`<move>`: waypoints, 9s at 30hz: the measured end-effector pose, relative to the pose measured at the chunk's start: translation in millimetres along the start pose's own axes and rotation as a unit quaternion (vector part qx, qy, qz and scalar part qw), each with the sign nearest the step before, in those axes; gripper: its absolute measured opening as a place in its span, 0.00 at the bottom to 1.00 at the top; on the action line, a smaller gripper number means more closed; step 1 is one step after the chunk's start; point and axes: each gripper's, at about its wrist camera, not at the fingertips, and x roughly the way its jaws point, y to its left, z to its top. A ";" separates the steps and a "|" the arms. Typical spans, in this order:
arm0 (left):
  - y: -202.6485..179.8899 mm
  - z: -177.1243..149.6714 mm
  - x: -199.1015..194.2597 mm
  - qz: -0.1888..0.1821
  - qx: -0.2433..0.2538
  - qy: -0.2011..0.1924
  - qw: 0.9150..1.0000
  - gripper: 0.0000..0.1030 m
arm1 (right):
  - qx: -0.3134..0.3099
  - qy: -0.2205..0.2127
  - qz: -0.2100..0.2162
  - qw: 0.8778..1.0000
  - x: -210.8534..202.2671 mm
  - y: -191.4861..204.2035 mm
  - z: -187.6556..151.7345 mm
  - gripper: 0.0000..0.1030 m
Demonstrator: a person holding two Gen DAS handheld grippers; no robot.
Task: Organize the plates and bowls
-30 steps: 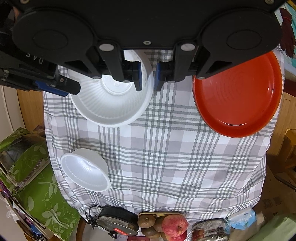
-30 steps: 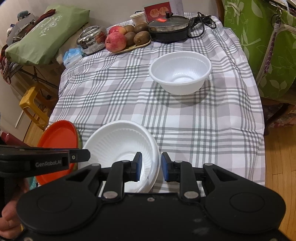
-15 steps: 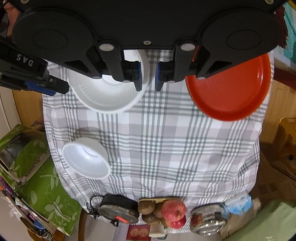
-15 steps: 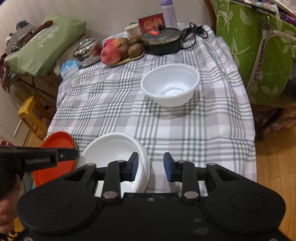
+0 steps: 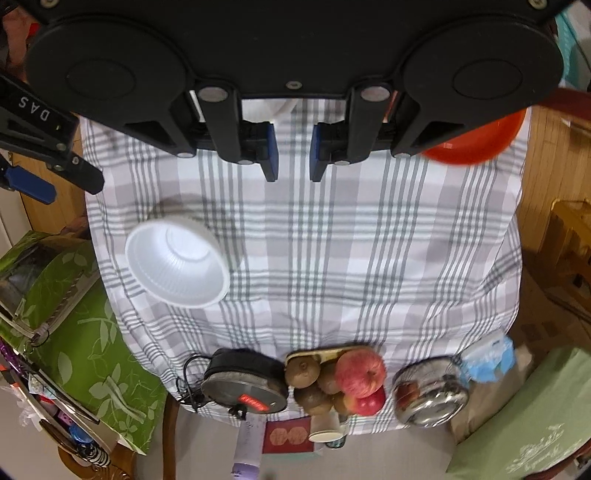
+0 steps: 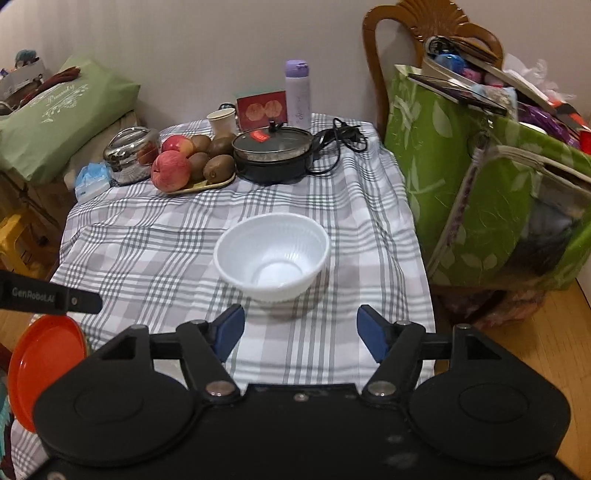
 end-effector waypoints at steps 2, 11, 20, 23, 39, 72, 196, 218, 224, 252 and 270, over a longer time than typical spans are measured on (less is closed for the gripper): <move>-4.8 9.1 3.6 -0.002 0.007 -0.001 1.000 0.26 | 0.001 0.019 0.008 1.000 9.9 -5.0 11.3 0.68; -19.3 53.6 39.1 -0.027 0.010 0.035 0.999 0.26 | 0.046 0.074 0.020 0.996 64.7 -30.3 54.1 0.58; -34.8 84.0 79.2 -0.030 0.017 0.056 0.998 0.26 | 0.087 0.122 0.014 0.989 126.6 -47.3 84.1 0.43; -34.3 92.5 92.1 -0.042 0.005 0.069 0.997 0.26 | 0.092 0.134 0.020 0.987 140.3 -48.3 88.2 0.42; -47.4 102.0 137.3 -0.090 -0.006 0.114 0.989 0.26 | 0.098 0.163 0.028 0.981 178.5 -52.5 84.6 0.42; -51.7 63.8 40.9 -0.055 0.020 0.037 0.998 0.23 | 0.061 0.115 0.067 0.989 83.1 -22.0 78.0 0.36; 55.1 -97.4 -9.8 -0.055 -0.083 0.080 0.992 0.23 | 0.101 0.167 0.081 0.977 -15.7 -14.6 -71.7 0.56; 46.5 -68.6 6.9 -0.086 -0.076 0.068 0.991 0.24 | 0.060 0.152 0.101 0.981 17.1 19.6 -35.2 0.56; 44.3 -66.8 16.3 -0.088 -0.072 0.079 0.990 0.24 | 0.045 0.166 0.104 0.980 30.6 26.6 -38.9 0.52; 22.8 -70.5 47.3 -0.082 -0.055 0.108 0.989 0.24 | 0.008 0.196 0.091 0.976 46.4 47.9 -45.7 0.32; 64.0 -77.9 4.7 -0.067 -0.087 0.065 0.992 0.24 | -0.043 0.175 0.114 0.977 12.0 97.4 -35.0 0.34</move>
